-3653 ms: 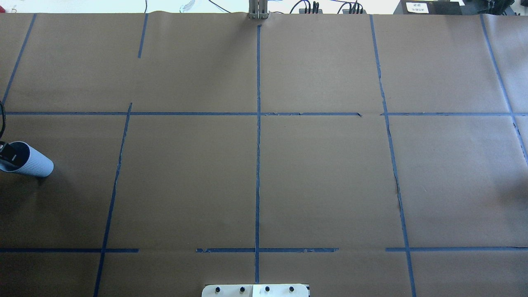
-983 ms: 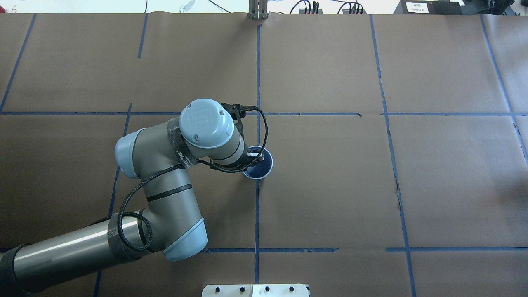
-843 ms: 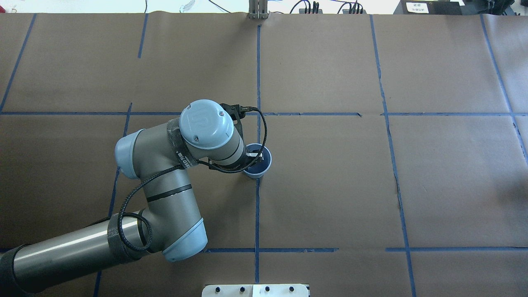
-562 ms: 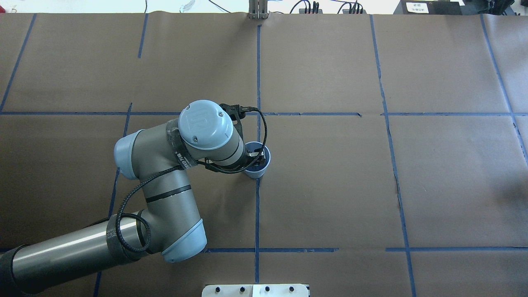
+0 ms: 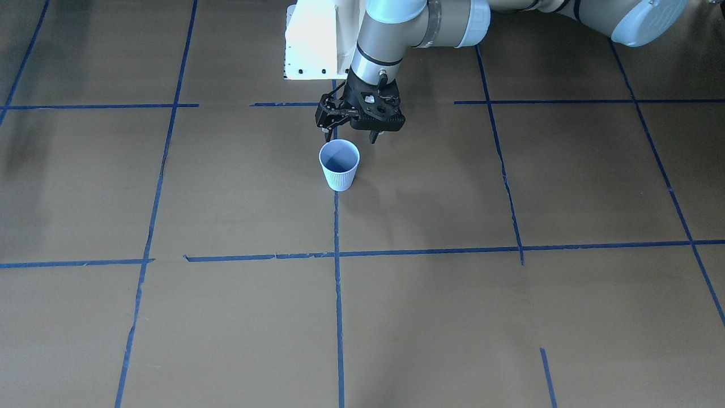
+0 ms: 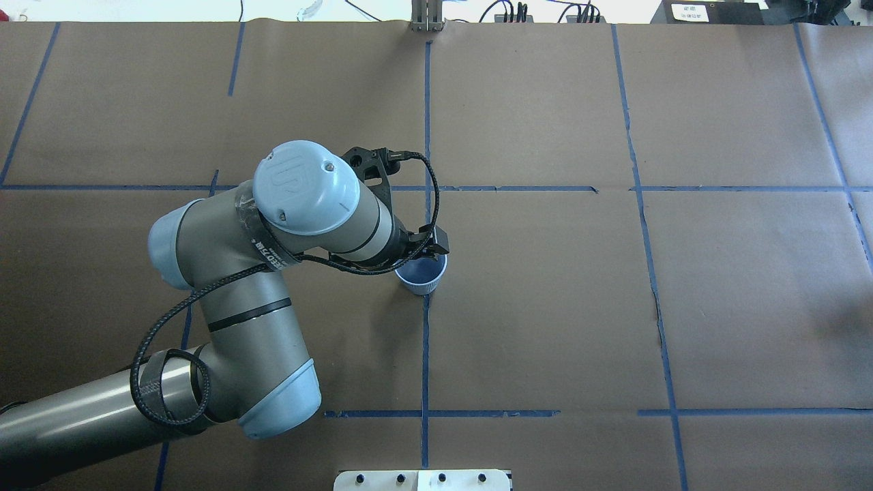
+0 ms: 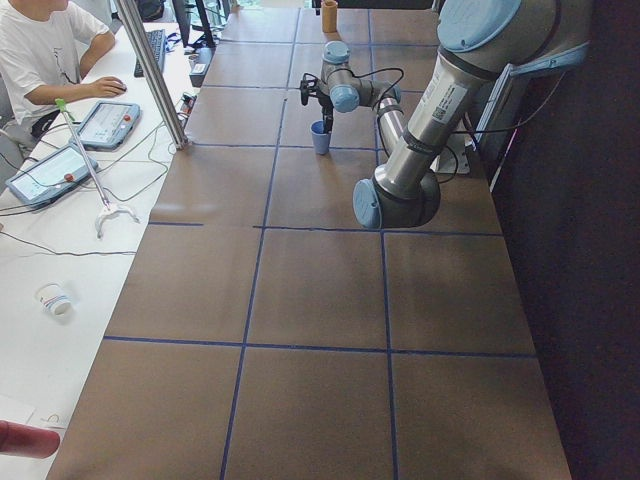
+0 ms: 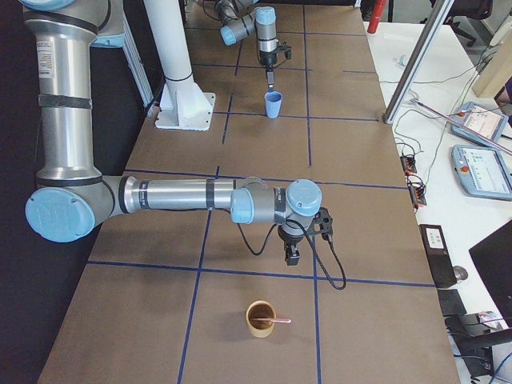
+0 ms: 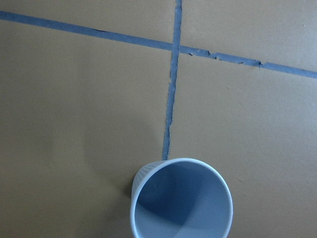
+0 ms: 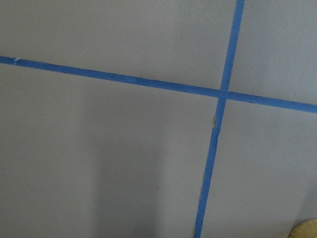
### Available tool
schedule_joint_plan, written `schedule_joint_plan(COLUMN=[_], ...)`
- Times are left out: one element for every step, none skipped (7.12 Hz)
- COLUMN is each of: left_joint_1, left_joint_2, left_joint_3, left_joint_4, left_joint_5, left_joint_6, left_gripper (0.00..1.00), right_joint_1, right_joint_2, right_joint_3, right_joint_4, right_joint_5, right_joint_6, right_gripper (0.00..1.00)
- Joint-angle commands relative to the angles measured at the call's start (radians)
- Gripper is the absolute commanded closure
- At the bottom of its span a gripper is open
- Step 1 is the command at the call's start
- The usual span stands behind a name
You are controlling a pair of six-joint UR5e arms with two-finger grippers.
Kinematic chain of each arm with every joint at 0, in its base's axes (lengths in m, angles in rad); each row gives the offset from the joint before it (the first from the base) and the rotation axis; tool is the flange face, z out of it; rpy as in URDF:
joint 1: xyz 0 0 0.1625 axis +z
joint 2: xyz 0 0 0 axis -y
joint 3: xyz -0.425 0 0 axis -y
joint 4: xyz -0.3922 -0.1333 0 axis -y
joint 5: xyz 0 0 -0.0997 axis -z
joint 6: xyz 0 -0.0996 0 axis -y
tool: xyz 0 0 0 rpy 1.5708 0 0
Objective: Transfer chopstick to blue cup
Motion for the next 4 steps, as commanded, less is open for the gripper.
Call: schedule_joint_plan(left_joint_1=[-0.01,-0.015,-0.016,-0.016], left_joint_2=[0.014,0.015,0.015,0.017], left_joint_3=[-0.012,-0.01,-0.01,-0.01], left_joint_4=[-0.001,-0.001,-0.001,-0.001], left_joint_5=[0.001,0.001,0.001,0.001], left_joint_6=[0.0,0.0,0.002,0.0], left_gripper=[0.0,0.0,0.0,0.0], right_joint_1=[0.135,0.203,0.224,0.28], right_joint_2=[-0.141,-0.14,-0.132,-0.058], right_joint_3=[-0.018,-0.091,-0.143,-0.238], right_joint_4=[0.187,0.251,0.255,0.281], right_joint_5=[-0.054,-0.065,-0.107,-0.147], right_joint_6=[0.011,0.015,0.015,0.016], right_gripper=[0.0,0.0,0.0,0.01])
